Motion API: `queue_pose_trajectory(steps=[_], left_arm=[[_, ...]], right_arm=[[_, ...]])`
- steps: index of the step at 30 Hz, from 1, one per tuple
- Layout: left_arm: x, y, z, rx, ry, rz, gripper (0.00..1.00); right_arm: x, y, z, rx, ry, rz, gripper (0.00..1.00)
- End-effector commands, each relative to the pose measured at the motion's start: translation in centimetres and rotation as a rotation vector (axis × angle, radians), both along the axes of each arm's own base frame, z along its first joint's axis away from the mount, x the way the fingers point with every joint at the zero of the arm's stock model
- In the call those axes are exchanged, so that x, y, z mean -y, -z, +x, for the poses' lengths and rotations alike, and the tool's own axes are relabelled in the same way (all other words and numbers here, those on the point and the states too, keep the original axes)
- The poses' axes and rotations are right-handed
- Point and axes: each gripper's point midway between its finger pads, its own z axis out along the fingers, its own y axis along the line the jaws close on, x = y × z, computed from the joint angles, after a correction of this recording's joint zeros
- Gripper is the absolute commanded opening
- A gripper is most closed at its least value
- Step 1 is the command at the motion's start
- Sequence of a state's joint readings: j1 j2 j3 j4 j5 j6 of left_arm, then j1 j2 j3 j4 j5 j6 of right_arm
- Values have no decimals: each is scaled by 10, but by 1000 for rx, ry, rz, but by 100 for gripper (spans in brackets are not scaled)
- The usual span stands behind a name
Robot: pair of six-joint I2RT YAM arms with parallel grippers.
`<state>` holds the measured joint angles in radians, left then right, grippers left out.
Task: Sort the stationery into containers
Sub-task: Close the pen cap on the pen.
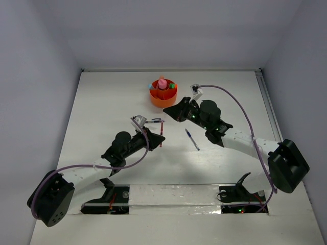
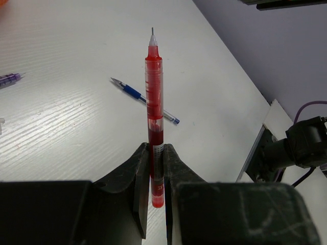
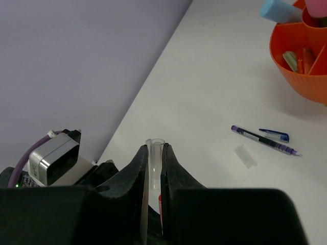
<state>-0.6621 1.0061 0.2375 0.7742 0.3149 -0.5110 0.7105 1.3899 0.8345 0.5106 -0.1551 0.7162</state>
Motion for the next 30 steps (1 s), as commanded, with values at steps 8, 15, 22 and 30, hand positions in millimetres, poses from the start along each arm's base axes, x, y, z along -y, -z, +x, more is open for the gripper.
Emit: queue_pose_trajectory(steps=[8, 15, 22, 30], left_arm=[[5, -31, 0, 96, 18, -59, 0], [1, -34, 2, 104, -5, -62, 0], [3, -31, 1, 94, 7, -60, 0], [6, -29, 1, 85, 17, -60, 0]], right_arm=[[-20, -14, -6, 56, -53, 37, 0], [-27, -9, -11, 50, -70, 34, 0], [-26, -14, -9, 64, -61, 44, 0], [-26, -29, -8, 91, -55, 69, 0]])
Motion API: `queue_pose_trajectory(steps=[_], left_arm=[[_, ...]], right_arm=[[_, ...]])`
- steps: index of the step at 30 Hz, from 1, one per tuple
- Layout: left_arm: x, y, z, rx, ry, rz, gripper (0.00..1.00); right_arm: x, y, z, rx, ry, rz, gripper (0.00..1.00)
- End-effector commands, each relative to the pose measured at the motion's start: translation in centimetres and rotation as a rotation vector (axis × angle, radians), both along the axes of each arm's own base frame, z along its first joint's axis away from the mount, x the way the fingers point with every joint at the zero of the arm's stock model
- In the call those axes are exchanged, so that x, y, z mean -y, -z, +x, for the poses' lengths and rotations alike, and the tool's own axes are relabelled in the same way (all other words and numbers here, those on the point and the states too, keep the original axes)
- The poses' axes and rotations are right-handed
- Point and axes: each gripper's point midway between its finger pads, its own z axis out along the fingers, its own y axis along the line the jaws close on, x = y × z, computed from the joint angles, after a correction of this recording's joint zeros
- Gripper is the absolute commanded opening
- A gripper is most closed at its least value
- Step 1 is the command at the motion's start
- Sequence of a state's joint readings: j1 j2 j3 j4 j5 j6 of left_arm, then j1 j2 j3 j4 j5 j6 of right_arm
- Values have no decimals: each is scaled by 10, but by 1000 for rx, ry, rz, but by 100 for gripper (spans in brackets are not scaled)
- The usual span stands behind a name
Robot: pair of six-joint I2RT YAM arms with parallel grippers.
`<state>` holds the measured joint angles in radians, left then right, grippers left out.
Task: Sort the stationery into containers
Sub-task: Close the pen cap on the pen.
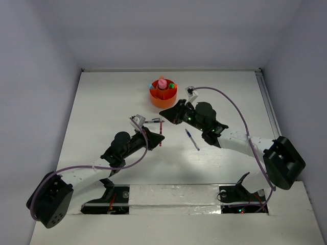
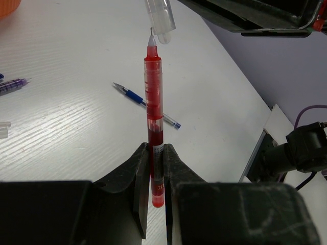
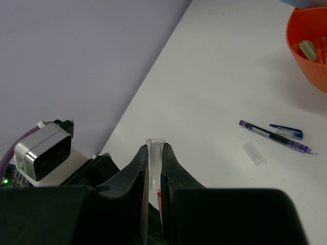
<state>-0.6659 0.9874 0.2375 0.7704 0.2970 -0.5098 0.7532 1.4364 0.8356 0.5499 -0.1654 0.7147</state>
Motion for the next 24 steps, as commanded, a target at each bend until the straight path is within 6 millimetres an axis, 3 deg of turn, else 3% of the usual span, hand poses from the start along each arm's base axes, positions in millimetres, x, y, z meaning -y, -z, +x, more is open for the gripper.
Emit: queue_pose_trajectory(steps=[1, 5, 14, 21, 24], left_arm=[[7, -25, 0, 74, 31, -54, 0], [7, -26, 0, 75, 30, -55, 0], [5, -28, -1, 84, 25, -61, 0], [7, -26, -1, 75, 31, -57, 0], [6, -27, -1, 79, 30, -59, 0]], right_arm=[[-7, -39, 2, 93, -2, 78, 0], [-5, -43, 1, 102, 1, 85, 0], [-6, -30, 4, 82, 9, 69, 0], [-2, -56, 5, 128, 26, 102, 0], [0, -58, 6, 136, 40, 96, 0]])
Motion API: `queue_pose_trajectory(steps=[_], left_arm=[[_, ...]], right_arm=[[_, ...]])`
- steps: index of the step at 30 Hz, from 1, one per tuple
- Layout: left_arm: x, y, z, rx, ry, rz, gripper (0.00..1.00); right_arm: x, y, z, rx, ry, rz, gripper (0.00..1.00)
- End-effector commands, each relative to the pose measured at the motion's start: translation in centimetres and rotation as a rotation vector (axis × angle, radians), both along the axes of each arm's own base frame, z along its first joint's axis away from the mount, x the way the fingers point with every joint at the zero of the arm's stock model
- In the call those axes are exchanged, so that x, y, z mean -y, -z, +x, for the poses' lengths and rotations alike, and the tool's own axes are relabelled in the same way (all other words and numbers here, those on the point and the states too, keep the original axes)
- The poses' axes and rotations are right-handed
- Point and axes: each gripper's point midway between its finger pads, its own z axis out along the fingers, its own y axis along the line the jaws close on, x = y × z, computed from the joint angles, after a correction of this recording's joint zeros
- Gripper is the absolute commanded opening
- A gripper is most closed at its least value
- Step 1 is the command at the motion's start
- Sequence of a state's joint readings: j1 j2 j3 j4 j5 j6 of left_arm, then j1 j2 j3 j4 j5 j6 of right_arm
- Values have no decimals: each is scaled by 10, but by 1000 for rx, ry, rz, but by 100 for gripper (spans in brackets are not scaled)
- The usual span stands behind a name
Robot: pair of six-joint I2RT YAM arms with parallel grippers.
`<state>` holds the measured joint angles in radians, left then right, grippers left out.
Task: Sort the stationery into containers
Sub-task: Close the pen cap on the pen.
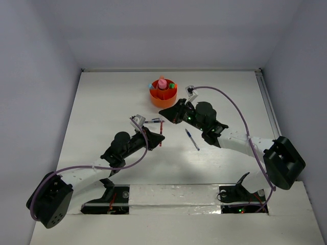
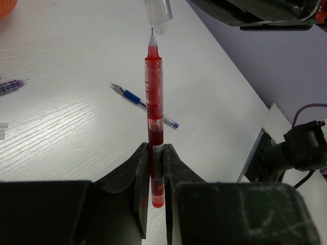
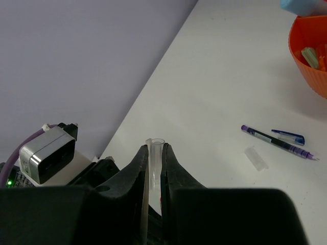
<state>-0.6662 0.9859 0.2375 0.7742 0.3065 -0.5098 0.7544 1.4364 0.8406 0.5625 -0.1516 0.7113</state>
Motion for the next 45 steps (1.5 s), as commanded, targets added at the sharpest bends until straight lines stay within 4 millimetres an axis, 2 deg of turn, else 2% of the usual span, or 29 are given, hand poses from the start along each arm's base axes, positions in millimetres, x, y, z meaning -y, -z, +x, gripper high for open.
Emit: queue_pose_trajectory(steps=[1, 5, 10, 15, 27, 45], left_arm=[[5, -27, 0, 79, 18, -58, 0], [4, -27, 0, 80, 15, -59, 0], [3, -29, -1, 85, 17, -61, 0], [4, -29, -1, 85, 20, -60, 0], [1, -33, 1, 89, 0, -71, 0], [5, -22, 3, 58, 11, -46, 0]], right_arm=[[0, -51, 4, 120, 31, 81, 0], [1, -38, 6, 100, 41, 75, 0], [1, -31, 8, 91, 50, 68, 0], [1, -34, 10, 99, 57, 80, 0], [-4, -21, 2, 81, 21, 71, 0], [2, -41, 0, 120, 38, 104, 0]])
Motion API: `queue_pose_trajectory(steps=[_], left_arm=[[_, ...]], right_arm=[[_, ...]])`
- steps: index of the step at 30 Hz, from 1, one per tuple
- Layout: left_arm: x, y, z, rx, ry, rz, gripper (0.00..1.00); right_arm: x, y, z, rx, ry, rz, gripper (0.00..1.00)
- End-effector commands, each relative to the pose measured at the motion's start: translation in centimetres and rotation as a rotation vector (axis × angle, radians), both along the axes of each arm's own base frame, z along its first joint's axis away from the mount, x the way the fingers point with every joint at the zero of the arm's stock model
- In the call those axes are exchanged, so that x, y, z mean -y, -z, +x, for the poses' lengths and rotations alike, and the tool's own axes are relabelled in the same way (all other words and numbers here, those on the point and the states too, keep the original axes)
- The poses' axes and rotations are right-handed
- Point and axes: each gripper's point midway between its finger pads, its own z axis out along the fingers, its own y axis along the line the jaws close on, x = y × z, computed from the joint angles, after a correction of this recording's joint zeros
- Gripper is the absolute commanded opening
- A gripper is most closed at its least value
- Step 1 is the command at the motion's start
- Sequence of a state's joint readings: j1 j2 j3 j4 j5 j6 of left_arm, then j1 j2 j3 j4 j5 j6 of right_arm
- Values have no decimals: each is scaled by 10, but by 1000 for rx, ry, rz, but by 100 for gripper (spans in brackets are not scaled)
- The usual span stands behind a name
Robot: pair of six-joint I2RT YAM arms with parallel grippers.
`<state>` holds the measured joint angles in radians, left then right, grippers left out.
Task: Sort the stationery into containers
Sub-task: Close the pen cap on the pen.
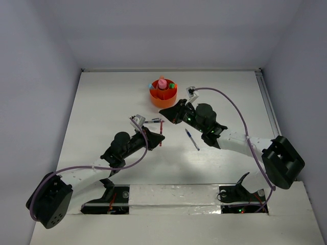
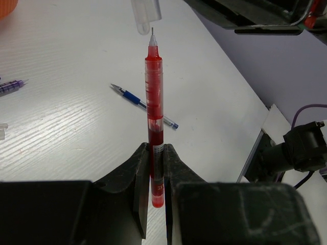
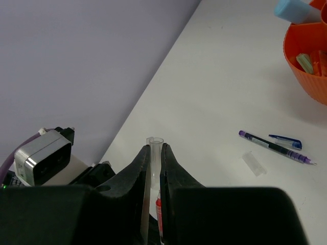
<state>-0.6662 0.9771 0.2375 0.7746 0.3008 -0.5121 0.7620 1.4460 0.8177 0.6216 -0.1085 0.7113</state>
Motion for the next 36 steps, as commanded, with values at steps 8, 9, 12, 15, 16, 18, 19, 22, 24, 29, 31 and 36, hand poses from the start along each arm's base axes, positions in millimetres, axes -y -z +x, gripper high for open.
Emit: queue_pose_trajectory(steps=[8, 9, 12, 15, 16, 18, 19, 22, 24, 29, 31, 36], left_arm=[[2, -25, 4, 70, -8, -51, 0], [2, -26, 3, 70, -7, -57, 0], [4, -28, 3, 70, 4, -65, 0], [4, -30, 2, 79, 7, -69, 0], [4, -29, 2, 80, 5, -67, 0], [3, -30, 1, 81, 5, -68, 0], [3, -30, 1, 83, 5, -68, 0], [2, -32, 1, 86, 1, -73, 0], [2, -31, 3, 79, -8, -69, 0], [4, -35, 6, 65, -17, -85, 0], [5, -40, 8, 66, -19, -94, 0], [3, -50, 10, 57, -42, -126, 0]], right_arm=[[2, -36, -7, 93, -2, 78, 0], [2, -34, -7, 91, -2, 76, 0], [2, -30, -5, 85, 3, 69, 0], [2, -29, -5, 83, 4, 67, 0], [1, -28, -5, 82, 4, 66, 0], [1, -27, -5, 82, 1, 66, 0], [0, -28, -5, 84, 0, 68, 0], [0, -27, -5, 82, -3, 67, 0], [-2, -26, -9, 82, -13, 68, 0], [-1, -29, -14, 99, -12, 69, 0], [-3, -27, -18, 105, -19, 66, 0], [-7, -22, -34, 122, -29, 81, 0]])
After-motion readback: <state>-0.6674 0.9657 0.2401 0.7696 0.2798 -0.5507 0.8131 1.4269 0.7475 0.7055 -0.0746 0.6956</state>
